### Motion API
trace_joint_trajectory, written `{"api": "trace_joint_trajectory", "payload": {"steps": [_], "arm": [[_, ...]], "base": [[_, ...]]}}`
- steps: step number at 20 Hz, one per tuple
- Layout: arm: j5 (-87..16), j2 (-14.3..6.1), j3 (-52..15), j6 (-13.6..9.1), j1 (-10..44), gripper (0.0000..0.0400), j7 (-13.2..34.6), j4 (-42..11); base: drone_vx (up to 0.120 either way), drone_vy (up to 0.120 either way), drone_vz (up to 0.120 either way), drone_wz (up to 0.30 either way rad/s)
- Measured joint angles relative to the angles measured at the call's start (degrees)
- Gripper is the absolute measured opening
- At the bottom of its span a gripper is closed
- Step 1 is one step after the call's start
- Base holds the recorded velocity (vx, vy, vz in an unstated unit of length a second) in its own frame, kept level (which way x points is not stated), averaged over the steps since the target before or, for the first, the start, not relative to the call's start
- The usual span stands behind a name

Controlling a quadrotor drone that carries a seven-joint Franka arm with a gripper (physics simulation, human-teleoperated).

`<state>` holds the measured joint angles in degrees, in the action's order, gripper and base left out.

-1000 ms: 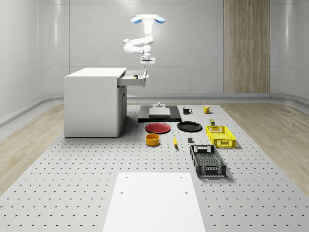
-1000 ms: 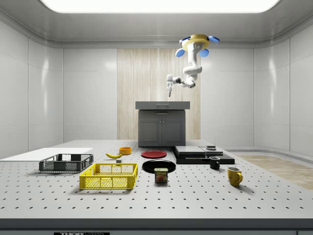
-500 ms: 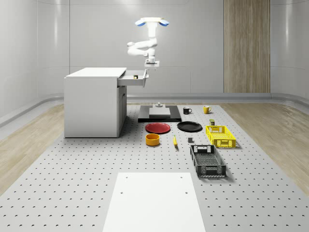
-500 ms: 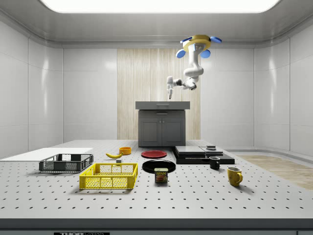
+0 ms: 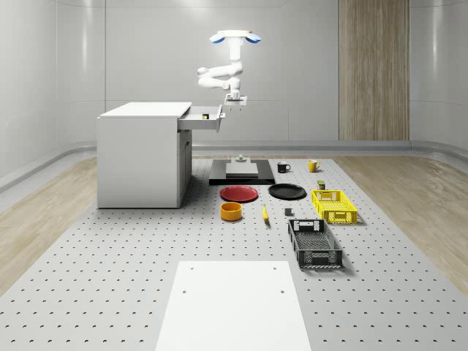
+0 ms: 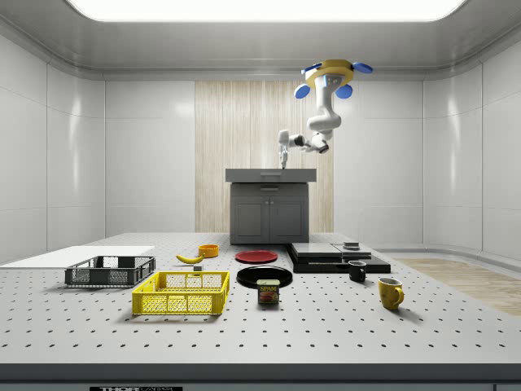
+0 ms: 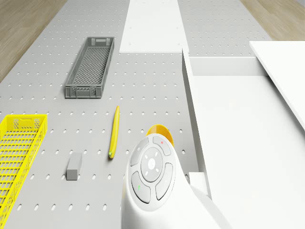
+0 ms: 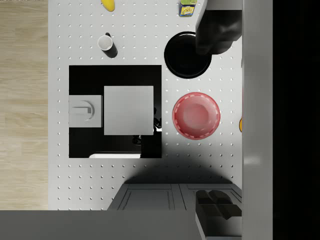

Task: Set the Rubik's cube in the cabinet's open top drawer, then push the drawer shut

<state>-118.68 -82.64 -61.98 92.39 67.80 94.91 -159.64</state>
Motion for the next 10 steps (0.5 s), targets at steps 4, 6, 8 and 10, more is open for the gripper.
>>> {"api": "trace_joint_trajectory", "payload": {"steps": [4, 6, 8, 10], "arm": [[0.0, 0.1, 0.0, -0.1, 0.0, 0.04, 0.0, 0.0], [-0.1, 0.1, 0.0, -0.1, -0.1, 0.04, -0.1, 0.0], [-0.1, 0.2, 0.0, -0.2, -0.1, 0.04, -0.1, 0.0], [-2.1, -1.9, -0.8, -2.8, 1.2, 0.04, 0.9, -0.4]], "base": [[0.0, 0.12, 0.0, 0.0], [0.0, 0.02, 0.0, 0.0], [0.0, 0.0, 0.0, 0.0], [0.0, 0.0, 0.0, 0.0]]}}
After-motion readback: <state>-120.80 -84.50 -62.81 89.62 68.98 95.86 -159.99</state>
